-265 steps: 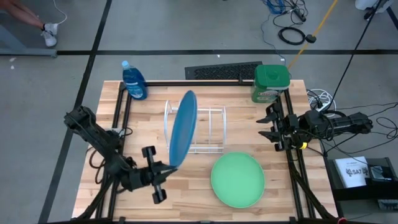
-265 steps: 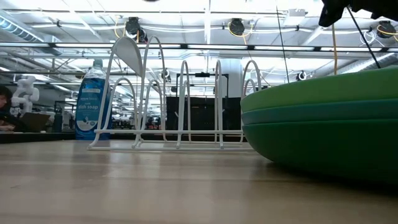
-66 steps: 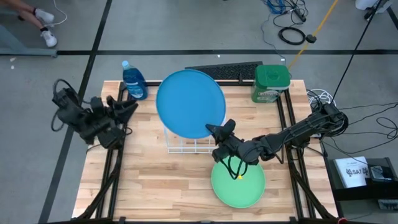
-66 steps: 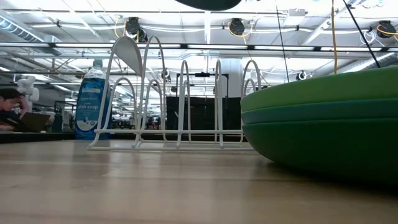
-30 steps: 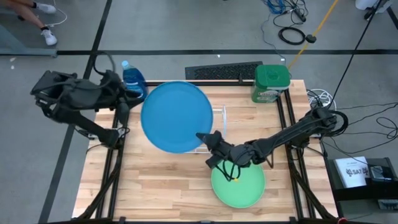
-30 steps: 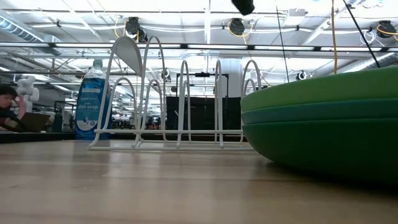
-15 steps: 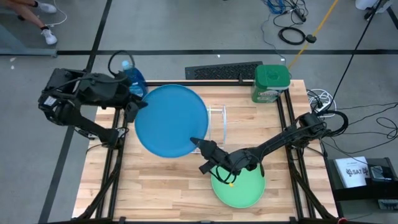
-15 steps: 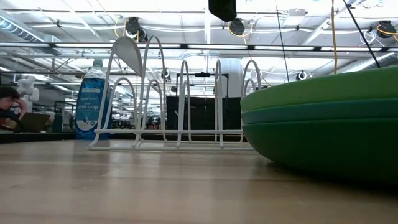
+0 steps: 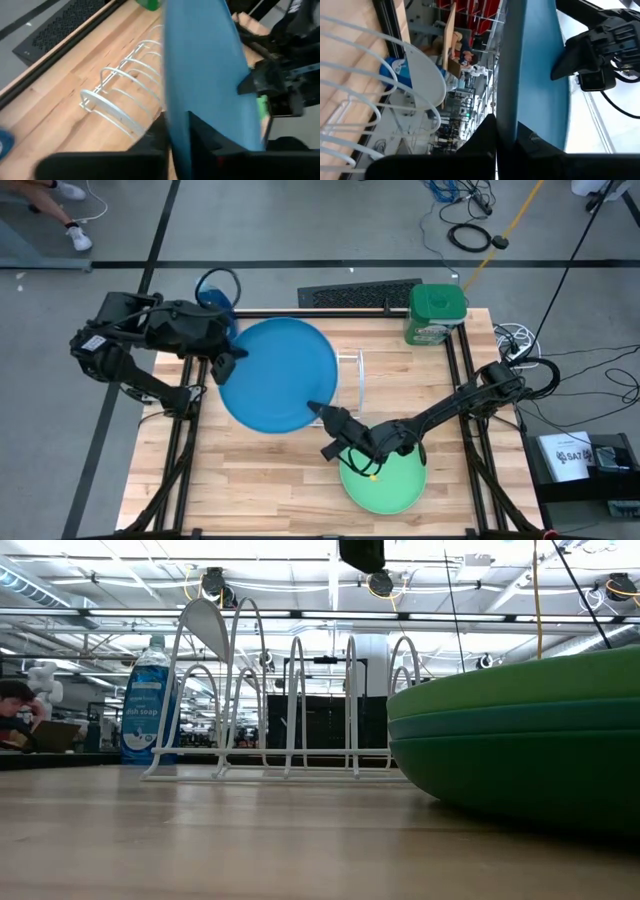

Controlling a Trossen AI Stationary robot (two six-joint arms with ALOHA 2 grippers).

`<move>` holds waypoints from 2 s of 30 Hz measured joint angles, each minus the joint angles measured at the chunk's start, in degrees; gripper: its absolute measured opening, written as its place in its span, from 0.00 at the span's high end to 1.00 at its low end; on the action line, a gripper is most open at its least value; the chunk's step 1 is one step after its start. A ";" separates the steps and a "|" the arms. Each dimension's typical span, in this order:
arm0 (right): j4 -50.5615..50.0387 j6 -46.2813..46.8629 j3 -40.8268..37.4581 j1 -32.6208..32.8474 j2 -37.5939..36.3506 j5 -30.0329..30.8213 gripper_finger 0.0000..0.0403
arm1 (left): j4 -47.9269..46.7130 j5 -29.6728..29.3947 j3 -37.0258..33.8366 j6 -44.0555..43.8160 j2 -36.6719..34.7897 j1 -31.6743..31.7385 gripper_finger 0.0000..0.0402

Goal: Sort dishes
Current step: Put the blue plate in the dish rack

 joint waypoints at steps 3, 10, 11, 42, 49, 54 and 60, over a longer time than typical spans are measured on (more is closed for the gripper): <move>-0.04 -0.08 0.00 -0.04 0.00 0.37 0.97 | -0.26 -0.15 0.84 0.21 0.02 0.01 0.96; -1.83 8.21 0.09 -0.09 -0.09 0.73 0.80 | 0.93 -1.93 3.59 3.37 0.20 -0.11 0.98; -2.13 9.43 0.09 -0.09 -0.11 1.51 0.77 | 0.83 -2.85 3.89 3.48 0.20 -0.15 0.98; -4.85 16.97 0.11 -4.04 -2.29 9.13 0.59 | -1.04 -27.63 5.19 -7.75 0.30 -2.39 0.98; -4.78 16.90 0.11 -8.37 -7.97 9.22 0.59 | -0.99 -33.49 5.19 -9.27 2.64 -5.53 0.98; -4.81 16.26 0.09 -10.08 -14.91 7.89 0.59 | -0.99 -38.67 5.19 -9.20 4.59 -9.08 0.98; -5.04 18.23 -1.09 -9.01 -24.19 8.32 0.59 | -0.97 -48.55 5.19 -10.69 5.70 -16.01 0.98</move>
